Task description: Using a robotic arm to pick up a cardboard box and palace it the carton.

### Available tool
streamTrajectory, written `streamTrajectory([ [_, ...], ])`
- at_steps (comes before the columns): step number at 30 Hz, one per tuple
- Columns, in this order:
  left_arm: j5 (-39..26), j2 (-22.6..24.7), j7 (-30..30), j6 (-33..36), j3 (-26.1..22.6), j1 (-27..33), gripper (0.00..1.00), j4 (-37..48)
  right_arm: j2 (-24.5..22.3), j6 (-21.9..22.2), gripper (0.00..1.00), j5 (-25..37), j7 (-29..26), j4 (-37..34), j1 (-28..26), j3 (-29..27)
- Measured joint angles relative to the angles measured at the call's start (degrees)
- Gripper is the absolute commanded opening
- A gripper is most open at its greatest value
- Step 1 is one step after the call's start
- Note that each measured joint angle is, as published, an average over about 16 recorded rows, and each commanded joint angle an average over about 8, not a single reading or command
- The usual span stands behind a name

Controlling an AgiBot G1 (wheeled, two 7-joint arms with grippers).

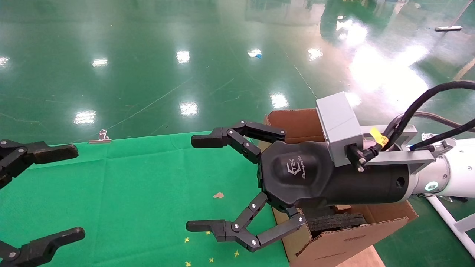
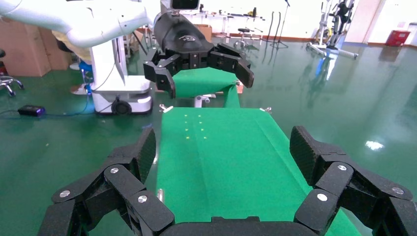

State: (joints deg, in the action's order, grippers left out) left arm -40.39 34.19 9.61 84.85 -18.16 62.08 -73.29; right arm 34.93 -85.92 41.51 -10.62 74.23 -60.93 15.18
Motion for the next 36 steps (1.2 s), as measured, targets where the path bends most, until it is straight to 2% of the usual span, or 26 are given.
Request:
streamTrajectory([
  [36,0.0,0.0,0.0,0.0,0.0,0.0,1.0,0.0,0.1,0.3,1.0,0.4,-0.2,-0.8,-0.8,1.0],
])
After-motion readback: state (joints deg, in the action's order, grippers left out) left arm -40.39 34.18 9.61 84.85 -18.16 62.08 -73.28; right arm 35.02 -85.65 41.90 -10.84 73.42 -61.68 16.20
